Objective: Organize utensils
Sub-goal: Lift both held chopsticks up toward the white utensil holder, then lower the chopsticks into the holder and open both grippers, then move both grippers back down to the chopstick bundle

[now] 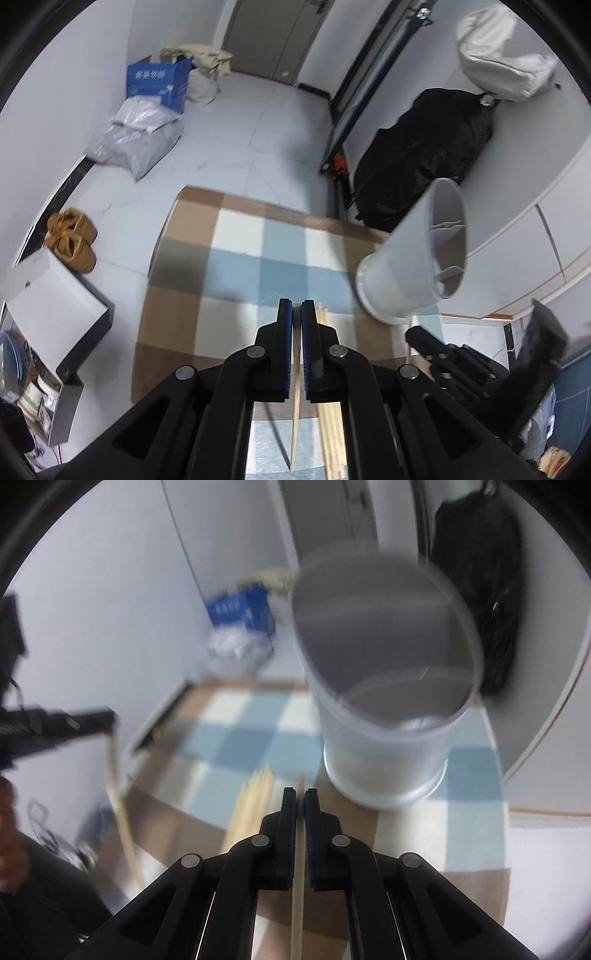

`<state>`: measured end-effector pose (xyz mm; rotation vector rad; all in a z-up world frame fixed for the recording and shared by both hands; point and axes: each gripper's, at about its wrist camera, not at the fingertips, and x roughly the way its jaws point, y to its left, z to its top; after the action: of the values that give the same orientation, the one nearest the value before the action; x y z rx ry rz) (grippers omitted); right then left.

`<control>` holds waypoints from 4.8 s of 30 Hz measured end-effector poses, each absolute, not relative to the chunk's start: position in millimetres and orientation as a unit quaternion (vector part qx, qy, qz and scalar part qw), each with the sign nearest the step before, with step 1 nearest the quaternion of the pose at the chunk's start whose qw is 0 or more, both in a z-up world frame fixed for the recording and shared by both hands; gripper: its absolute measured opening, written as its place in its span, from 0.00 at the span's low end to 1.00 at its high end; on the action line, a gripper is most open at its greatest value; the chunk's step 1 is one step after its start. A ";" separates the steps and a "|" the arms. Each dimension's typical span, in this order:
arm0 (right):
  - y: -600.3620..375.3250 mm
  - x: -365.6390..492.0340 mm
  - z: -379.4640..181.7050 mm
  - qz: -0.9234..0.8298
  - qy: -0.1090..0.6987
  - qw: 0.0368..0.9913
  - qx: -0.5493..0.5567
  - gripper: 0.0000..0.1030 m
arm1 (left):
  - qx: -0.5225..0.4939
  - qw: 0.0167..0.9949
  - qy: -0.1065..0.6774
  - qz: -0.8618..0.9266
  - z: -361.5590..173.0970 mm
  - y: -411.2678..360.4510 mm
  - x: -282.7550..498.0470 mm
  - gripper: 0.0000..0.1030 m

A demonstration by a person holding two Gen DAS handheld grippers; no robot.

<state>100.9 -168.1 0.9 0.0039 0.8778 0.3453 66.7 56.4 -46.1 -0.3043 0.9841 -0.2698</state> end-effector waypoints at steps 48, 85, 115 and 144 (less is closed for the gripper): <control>-224.6 218.2 164.1 0.193 0.082 0.975 0.071 0.03 | -0.140 0.926 0.310 -0.161 88.7 -17.9 163.2 0.01; -233.5 138.5 134.2 0.224 0.182 0.956 0.055 0.48 | -0.139 0.921 0.340 -0.131 80.4 5.8 110.8 0.67; -185.2 9.8 121.9 0.223 0.164 0.960 0.048 1.00 | -0.064 0.960 0.267 -0.055 51.6 18.3 11.3 0.97; -128.2 79.6 -11.7 0.178 0.443 0.877 -0.057 0.60 | -0.120 0.919 0.375 0.010 -42.2 89.4 41.5 0.97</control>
<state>79.6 -128.2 -11.7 -0.1181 0.9251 0.3723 41.5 89.4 -42.2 -0.2462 0.7717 0.0214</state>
